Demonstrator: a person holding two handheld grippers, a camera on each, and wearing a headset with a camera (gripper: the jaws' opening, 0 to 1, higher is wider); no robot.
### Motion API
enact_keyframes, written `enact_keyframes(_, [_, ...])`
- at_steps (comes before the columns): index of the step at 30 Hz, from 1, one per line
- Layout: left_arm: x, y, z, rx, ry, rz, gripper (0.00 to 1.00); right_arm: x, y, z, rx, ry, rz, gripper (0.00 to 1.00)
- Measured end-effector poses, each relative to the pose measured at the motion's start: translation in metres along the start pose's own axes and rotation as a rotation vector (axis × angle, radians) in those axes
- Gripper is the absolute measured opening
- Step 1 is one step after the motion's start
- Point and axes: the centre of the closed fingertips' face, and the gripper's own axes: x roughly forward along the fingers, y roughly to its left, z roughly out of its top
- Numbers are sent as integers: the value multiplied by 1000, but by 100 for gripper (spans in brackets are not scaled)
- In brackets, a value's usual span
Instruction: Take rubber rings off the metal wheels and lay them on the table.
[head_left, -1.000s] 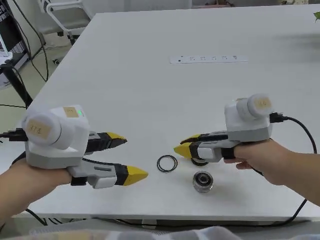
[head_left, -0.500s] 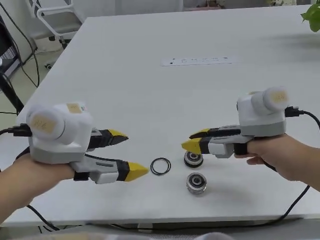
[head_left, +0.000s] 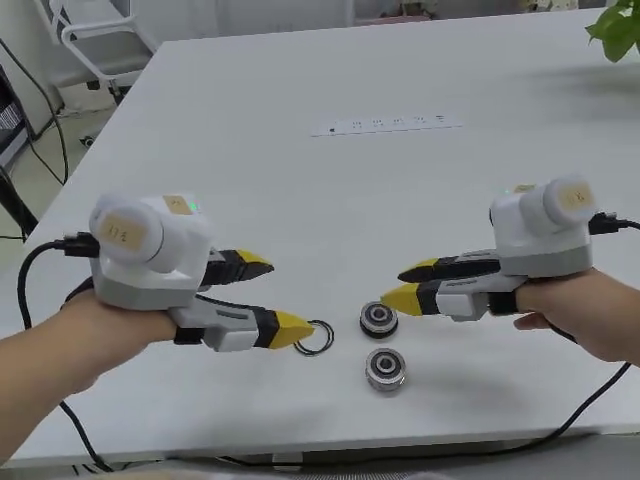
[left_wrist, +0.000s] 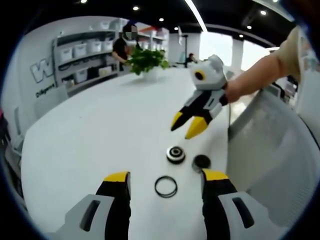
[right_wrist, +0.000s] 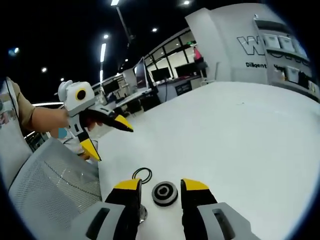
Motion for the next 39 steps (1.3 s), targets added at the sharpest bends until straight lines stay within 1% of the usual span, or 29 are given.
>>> enact_keyframes(4, [8, 1, -1, 3, 11, -8, 57, -1, -6, -6, -10, 15, -11, 29])
enact_keyframes(6, [12, 0, -1, 5, 17, -12, 57, -1, -7, -10, -21, 31, -13, 29])
enact_keyframes(10, [19, -2, -2, 7, 26, -22, 57, -1, -9, -16, -31, 43, -12, 29])
enact_keyframes(17, [31, -3, -4, 18, 45, -40, 56, 4, -5, -27, -78, 87, 2, 29])
enact_keyframes(19, [34, -5, -4, 24, 51, -46, 56, 5, -4, -31, -87, 99, 6, 29])
enact_keyframes(25, [44, -4, -6, 35, 66, -58, 55, 8, -7, -37, -107, 119, 12, 27])
enact_keyframes(28, [49, -6, -5, 36, 70, -64, 54, 10, -6, -40, -116, 132, 14, 27])
enact_keyframes(32, [55, -9, -5, 51, 79, -77, 53, 13, -7, -45, -124, 144, 18, 25])
enact_keyframes(35, [62, -10, -7, 54, 85, -85, 52, 15, -8, -48, -131, 152, 20, 24])
enact_keyframes(39, [69, -12, -7, 60, 88, -95, 51, 17, -8, -50, -139, 162, 14, 22])
